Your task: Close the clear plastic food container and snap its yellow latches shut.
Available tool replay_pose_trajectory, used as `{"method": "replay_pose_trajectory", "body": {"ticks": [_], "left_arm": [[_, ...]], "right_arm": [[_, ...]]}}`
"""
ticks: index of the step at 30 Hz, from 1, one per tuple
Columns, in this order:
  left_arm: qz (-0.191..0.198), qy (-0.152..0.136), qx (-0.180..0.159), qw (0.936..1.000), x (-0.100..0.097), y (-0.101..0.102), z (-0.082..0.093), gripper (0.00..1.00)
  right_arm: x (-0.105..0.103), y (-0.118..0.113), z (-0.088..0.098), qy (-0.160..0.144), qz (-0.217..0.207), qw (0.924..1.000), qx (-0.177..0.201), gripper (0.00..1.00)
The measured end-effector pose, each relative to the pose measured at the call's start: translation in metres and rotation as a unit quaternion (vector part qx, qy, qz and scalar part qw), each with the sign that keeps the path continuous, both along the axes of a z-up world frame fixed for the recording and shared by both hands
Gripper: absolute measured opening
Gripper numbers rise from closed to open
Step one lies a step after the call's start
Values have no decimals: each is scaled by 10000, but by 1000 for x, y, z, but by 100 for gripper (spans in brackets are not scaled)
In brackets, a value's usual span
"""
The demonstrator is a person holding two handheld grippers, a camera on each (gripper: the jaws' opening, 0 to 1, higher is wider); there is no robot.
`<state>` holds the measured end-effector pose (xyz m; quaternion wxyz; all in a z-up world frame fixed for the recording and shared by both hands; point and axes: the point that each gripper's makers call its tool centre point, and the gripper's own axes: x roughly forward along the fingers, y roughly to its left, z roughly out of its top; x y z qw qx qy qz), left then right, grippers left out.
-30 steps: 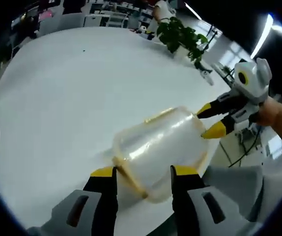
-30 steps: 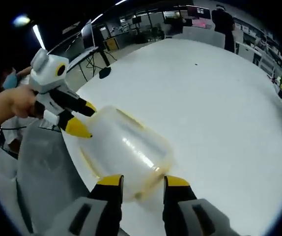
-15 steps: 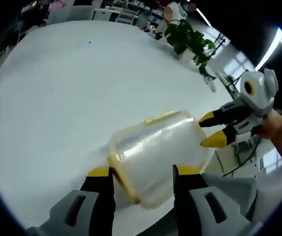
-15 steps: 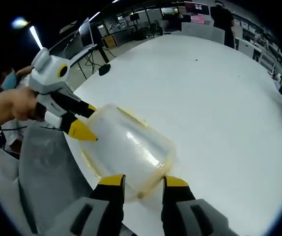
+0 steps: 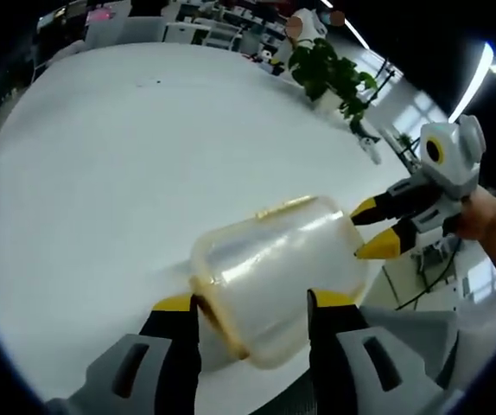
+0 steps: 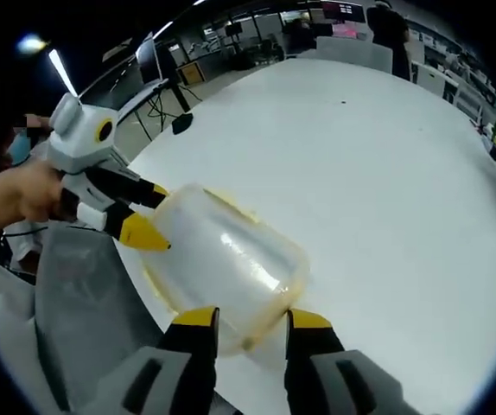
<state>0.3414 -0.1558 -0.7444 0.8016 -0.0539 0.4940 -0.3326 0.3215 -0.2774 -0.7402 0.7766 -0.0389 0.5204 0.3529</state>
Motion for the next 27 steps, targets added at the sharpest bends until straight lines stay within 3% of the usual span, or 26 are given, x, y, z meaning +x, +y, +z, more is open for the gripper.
{"method": "replay_pose_trajectory", "body": {"ticks": [5, 8, 14, 17, 18, 23, 25, 27], "left_arm": [[6, -250, 184, 9995, 4, 5, 1, 57], [-94, -224, 132, 9996, 1, 4, 0, 56], [-708, -647, 433, 9945, -4, 8, 10, 48], [-1029, -930, 457, 9893, -7, 6, 18, 52], [-1105, -978, 438, 9881, -8, 5, 20, 51], [-1158, -1054, 413, 9868, -9, 10, 26, 48], [-1288, -1061, 366, 9853, -13, 10, 29, 47], [-1583, -1297, 346, 9782, -15, 8, 34, 47]], "right_arm": [[-1, -1, 2, -93, 20, 9999, 91, 28], [-4, 0, 4, -132, 278, 9995, 4, 27], [4, -4, 20, -585, 493, 9970, -95, 26], [5, -9, 27, -794, 705, 9941, -228, 27], [9, -8, 30, -943, 873, 9914, -262, 27], [4, 1, 39, -1110, 1193, 9865, -165, 25], [2, 5, 41, -1260, 1455, 9811, -221, 24], [1, 12, 44, -1510, 1806, 9717, -215, 23]]}}
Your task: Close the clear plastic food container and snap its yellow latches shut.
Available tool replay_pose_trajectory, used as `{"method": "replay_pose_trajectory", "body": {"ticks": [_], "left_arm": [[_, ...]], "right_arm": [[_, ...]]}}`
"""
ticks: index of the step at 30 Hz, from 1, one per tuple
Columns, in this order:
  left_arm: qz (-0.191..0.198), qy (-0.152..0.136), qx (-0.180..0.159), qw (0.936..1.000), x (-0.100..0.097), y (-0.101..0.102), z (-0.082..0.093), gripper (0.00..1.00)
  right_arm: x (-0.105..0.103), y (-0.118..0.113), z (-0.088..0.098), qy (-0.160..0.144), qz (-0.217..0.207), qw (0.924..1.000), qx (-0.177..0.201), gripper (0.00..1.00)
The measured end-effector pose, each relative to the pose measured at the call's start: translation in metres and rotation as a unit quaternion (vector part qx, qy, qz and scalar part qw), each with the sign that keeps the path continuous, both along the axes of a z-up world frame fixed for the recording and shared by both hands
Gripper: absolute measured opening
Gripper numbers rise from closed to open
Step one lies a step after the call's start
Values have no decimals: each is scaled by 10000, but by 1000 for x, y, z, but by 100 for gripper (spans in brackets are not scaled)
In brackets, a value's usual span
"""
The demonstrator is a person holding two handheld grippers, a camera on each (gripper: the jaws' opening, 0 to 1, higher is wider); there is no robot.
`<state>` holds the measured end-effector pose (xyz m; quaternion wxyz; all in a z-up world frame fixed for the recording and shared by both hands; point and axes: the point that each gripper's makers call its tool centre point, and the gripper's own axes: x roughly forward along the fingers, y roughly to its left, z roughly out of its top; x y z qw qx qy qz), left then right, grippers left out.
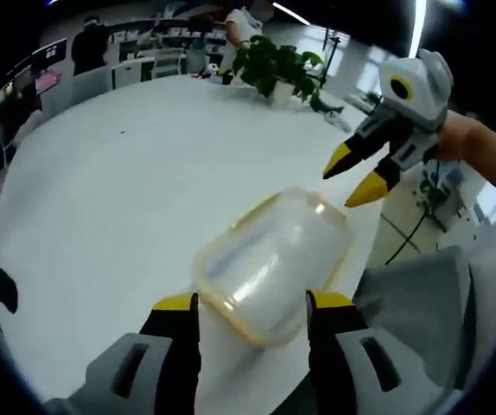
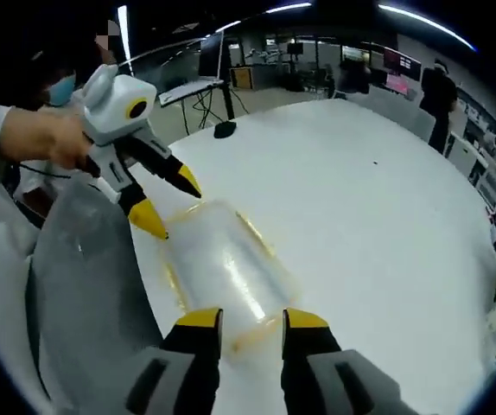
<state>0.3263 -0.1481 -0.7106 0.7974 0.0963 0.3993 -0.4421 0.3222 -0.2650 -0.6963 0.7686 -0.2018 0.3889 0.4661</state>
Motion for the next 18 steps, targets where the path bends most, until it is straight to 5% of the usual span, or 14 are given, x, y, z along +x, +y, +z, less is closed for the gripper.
{"method": "replay_pose_trajectory", "body": {"ticks": [4, 10, 14, 18], "left_arm": [[-727, -404, -16, 9965, -12, -8, 11, 45], [-1465, -646, 238, 9868, -28, -8, 13, 42], [-1568, -794, 179, 9843, -25, -11, 18, 40], [-1878, -1137, 268, 9752, -14, -21, 24, 28]], "right_arm": [[-7, 18, 7, -267, 640, 9975, 162, 21], [-6, 27, 11, -342, 859, 9955, 184, 17], [-5, 30, 10, -384, 989, 9942, 148, 16], [0, 33, 10, -423, 1075, 9932, 155, 14]]}}
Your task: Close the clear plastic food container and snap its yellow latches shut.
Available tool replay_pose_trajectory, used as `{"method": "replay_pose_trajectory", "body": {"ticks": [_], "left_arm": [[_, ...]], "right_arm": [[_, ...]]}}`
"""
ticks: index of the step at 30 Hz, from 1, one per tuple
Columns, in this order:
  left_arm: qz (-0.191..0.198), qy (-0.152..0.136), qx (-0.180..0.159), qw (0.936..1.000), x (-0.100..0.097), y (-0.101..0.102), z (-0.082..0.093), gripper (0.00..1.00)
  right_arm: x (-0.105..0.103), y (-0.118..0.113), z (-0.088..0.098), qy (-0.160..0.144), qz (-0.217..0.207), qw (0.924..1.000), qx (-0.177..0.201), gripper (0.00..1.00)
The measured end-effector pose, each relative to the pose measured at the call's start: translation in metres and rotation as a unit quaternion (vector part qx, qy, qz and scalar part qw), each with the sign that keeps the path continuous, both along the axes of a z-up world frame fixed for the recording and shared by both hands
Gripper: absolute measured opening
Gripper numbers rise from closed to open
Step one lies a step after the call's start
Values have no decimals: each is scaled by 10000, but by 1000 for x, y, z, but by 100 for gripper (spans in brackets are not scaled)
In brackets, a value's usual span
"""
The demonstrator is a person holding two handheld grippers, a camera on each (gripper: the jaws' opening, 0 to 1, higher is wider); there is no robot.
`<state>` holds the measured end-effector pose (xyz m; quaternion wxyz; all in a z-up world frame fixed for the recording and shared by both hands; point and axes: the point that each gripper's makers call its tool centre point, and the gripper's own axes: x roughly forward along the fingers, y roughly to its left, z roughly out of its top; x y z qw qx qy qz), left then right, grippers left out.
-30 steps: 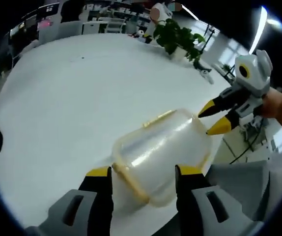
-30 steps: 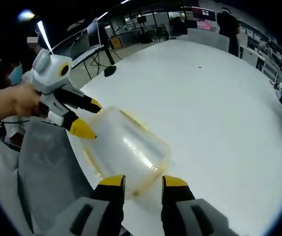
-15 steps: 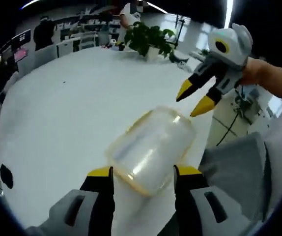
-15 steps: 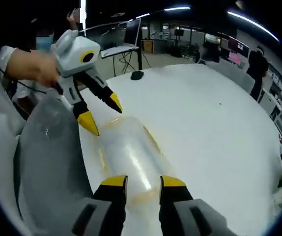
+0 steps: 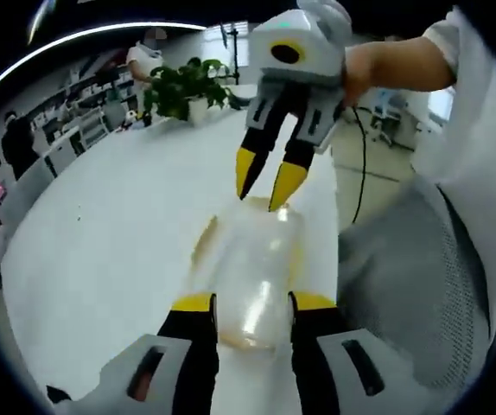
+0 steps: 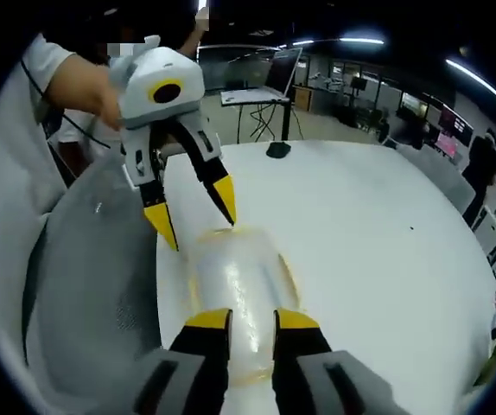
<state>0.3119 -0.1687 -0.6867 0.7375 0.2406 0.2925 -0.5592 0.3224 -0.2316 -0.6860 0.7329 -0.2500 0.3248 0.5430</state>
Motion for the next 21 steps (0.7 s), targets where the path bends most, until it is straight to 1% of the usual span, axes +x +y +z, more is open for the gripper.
{"method": "replay_pose_trajectory", "body": {"ticks": [2, 4, 6, 8, 11, 14, 17, 18, 21], "left_arm": [[-29, -23, -69, 10000, 5, -7, 3, 29], [-34, -97, -73, 9999, 13, -13, 3, 24], [-136, -266, 25, 9995, 19, -17, 2, 19], [-157, -238, 6, 9996, 21, -22, -1, 19], [-205, -134, -36, 9997, 20, -30, -4, 19], [-359, -187, 13, 9992, 17, -35, -10, 18], [-419, -115, 82, 9990, 15, -39, -18, 19], [-435, -133, 119, 9989, 15, -39, -20, 19], [-573, -115, 166, 9982, 10, -41, -24, 16]], "right_arm": [[3, 1, 0, -34, 29, 10000, -26, 13], [7, 2, -2, -32, 65, 10000, -50, 12], [10, 4, -2, -35, 92, 9999, -64, 12], [11, 7, -3, -30, 115, 9999, -53, 12], [12, 10, -6, 1, 180, 9998, -44, 12], [12, 15, -9, 4, 269, 9996, -42, 12], [13, 19, -14, 8, 364, 9993, -93, 13], [13, 19, -16, 15, 393, 9991, -131, 13], [15, 22, -21, 27, 438, 9989, -162, 13]]}}
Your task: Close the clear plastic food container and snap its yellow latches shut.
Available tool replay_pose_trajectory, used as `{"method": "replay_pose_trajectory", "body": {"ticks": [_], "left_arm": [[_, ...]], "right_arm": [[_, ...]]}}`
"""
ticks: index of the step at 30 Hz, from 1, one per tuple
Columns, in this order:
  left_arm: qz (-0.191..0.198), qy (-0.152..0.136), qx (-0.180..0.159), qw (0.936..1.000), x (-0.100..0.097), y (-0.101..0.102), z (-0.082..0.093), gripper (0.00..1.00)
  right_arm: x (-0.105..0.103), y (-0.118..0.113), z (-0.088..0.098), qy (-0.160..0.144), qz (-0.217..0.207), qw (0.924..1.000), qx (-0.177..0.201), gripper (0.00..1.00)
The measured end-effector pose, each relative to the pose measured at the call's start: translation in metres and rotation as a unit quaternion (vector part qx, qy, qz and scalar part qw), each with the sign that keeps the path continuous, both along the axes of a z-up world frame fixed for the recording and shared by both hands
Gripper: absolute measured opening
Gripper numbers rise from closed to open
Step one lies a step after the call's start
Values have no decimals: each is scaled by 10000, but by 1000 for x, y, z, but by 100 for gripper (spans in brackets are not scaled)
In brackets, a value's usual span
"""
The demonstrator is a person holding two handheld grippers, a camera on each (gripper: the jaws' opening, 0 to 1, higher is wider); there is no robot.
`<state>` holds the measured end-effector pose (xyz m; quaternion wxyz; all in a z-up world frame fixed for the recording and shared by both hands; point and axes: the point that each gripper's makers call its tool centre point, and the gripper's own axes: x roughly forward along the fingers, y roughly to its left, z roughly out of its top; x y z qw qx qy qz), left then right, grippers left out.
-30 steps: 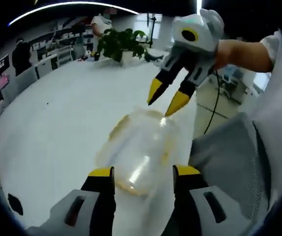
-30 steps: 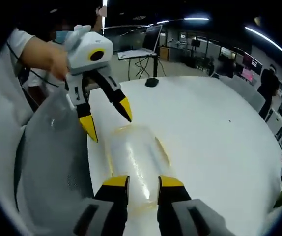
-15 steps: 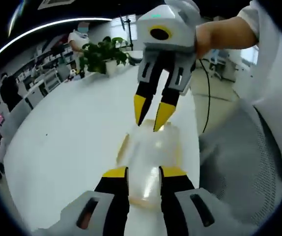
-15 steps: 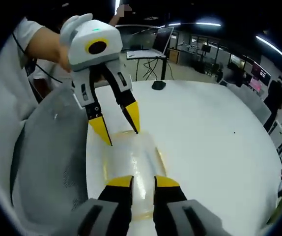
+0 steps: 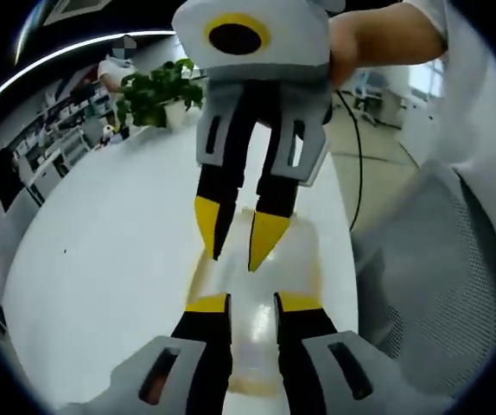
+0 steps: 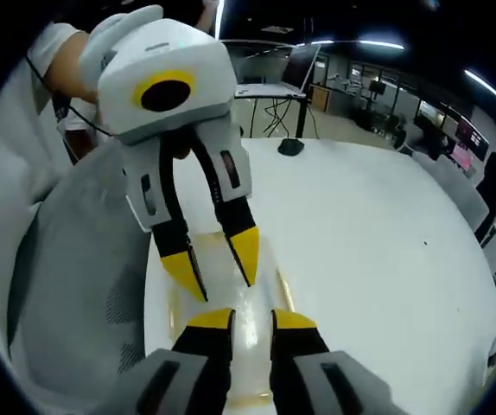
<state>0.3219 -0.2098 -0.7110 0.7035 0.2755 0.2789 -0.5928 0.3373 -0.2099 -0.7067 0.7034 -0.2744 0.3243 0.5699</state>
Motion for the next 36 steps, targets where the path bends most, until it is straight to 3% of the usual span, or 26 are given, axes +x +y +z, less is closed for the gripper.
{"method": "replay_pose_trajectory", "body": {"ticks": [12, 19, 22, 24, 27, 34, 35, 36], "left_arm": [[-216, 60, 85, 9997, -15, -3, -4, 23], [-367, -141, 202, 9990, -22, -5, -5, 31], [-459, -353, 227, 9981, -23, -6, -3, 33], [-430, -327, 243, 9982, -23, -6, -4, 36], [-498, -452, 379, 9970, -25, -6, -7, 43], [-367, -534, 625, 9959, -21, -3, -18, 47], [-389, -589, 774, 9945, -20, 0, -21, 47], [-361, -592, 883, 9937, -21, 2, -25, 48]], "right_arm": [[10, 5, -8, 12, 28, 10000, -11, 17], [16, 1, -14, -43, 133, 9997, -209, 24], [17, -3, -16, -50, 299, 9990, -328, 26], [19, -4, -16, -34, 346, 9987, -369, 27], [17, -3, -16, 71, 494, 9980, -383, 32], [16, 1, -22, 256, 748, 9950, -605, 37], [15, 0, -23, 329, 767, 9946, -621, 36], [11, -1, -24, 608, 748, 9931, -669, 35]]}}
